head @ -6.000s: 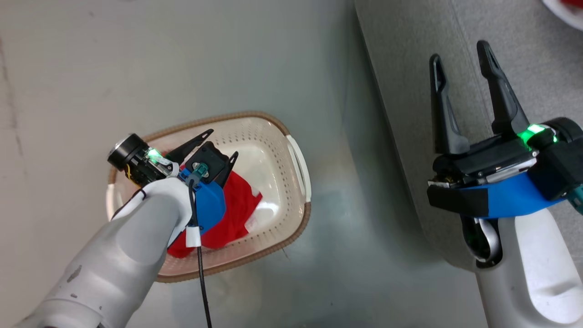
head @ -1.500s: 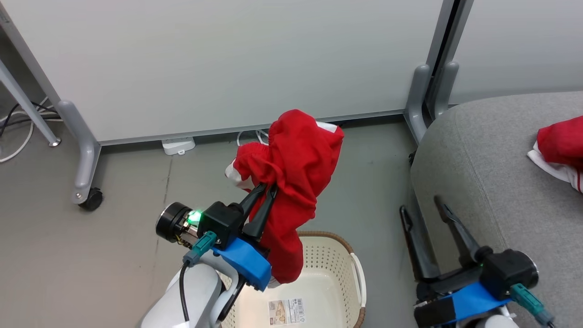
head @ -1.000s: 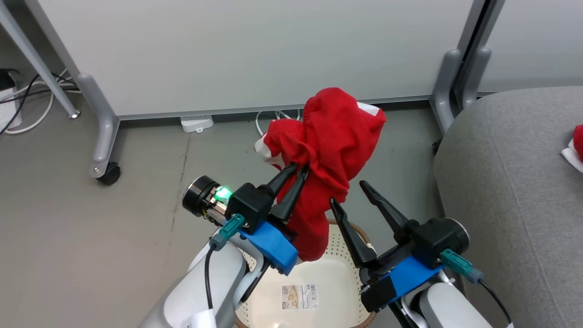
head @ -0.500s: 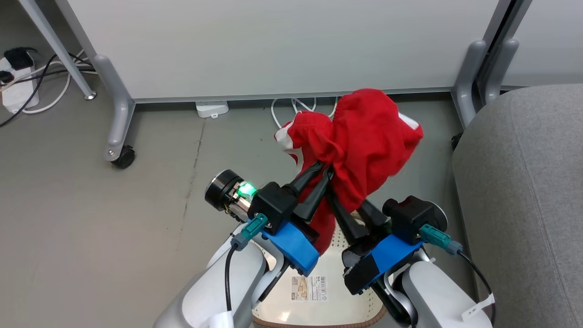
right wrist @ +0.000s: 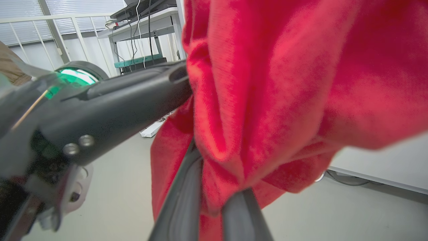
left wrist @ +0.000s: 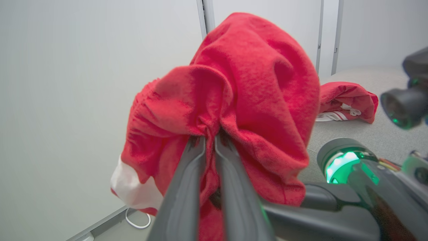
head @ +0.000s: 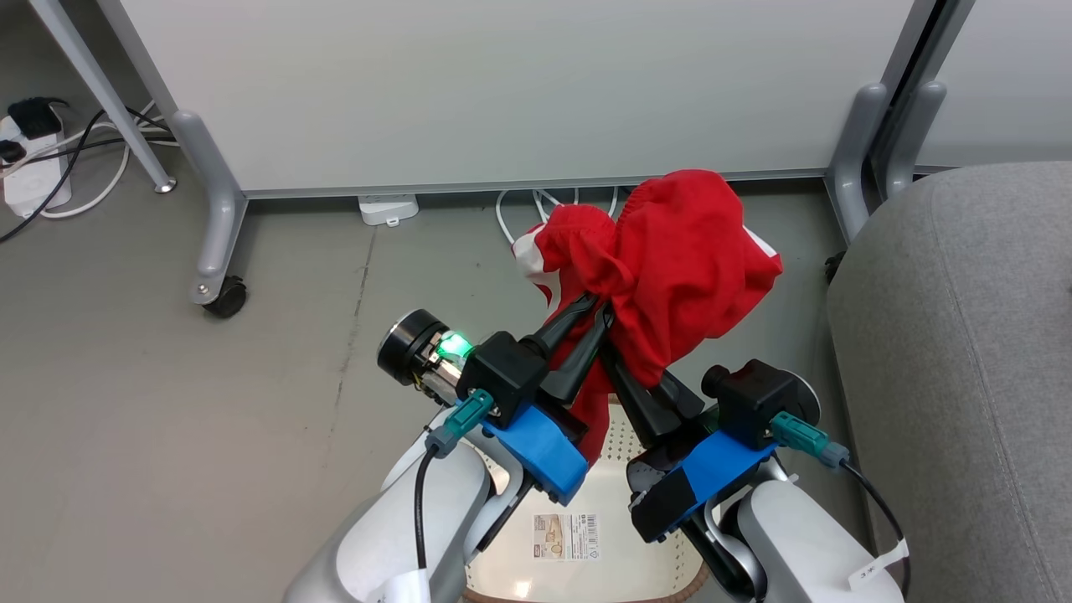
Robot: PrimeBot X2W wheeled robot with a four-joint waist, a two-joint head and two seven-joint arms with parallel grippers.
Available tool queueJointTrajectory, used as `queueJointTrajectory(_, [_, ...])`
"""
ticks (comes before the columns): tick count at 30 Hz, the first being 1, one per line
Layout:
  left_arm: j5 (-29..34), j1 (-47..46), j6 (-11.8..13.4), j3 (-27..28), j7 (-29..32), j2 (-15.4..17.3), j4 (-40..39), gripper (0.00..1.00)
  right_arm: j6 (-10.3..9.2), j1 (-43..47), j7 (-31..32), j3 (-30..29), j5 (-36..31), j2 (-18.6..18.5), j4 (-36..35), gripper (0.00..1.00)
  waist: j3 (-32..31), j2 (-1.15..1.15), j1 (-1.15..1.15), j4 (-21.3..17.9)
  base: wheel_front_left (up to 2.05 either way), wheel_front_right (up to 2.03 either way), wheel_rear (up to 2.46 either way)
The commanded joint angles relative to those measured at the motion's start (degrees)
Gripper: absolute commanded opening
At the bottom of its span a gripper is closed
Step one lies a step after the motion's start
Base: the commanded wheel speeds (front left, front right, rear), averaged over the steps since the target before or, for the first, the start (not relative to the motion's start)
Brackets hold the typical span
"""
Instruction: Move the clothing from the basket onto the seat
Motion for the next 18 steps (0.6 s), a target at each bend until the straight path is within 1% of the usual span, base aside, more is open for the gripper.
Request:
queueJointTrajectory(1, [0.17, -0.22, -0.39, 0.34, -0.29, -0.13, 0.02, 0.0, 0.01, -0.34, 0.0, 0.15, 0.26, 0.11, 0.15, 0.0, -0.06, 0.0, 0.0, -0.06, 0.0, 0.0, 0.0])
queueJointTrajectory(13, [0.67, 0.08, -0.33, 0.62, -0.29, -0.17, 0.35, 0.0, 0.01, -0.31, 0.0, 0.3, 0.05, 0.11, -0.04, 0.0, -0.14, 0.0, 0.0, -0.16, 0.0, 0.0, 0.0])
queueJointTrajectory(14, [0.63, 0.18, -0.34, 0.66, -0.29, -0.16, 0.59, 0.06, 0.01, -0.26, 0.0, 0.29, 0.04, 0.11, -0.04, 0.0, -0.19, 0.0, 0.0, -0.18, 0.0, 0.0, 0.0])
queueJointTrajectory(15, [0.74, 0.19, -0.34, 0.61, -0.29, -0.12, 0.72, 1.0, 0.01, -0.21, 0.0, 0.25, 0.05, 0.11, -0.04, 0.0, -0.23, 0.0, 0.0, -0.2, 0.0, 0.0, 0.0])
queueJointTrajectory(18, [0.93, 0.39, -0.36, 0.74, -0.28, -0.13, 0.75, 1.0, 0.01, -0.03, 0.0, 0.16, 0.01, 0.11, -0.13, 0.0, -0.35, 0.0, 0.0, -0.26, 0.0, 0.0, 0.0])
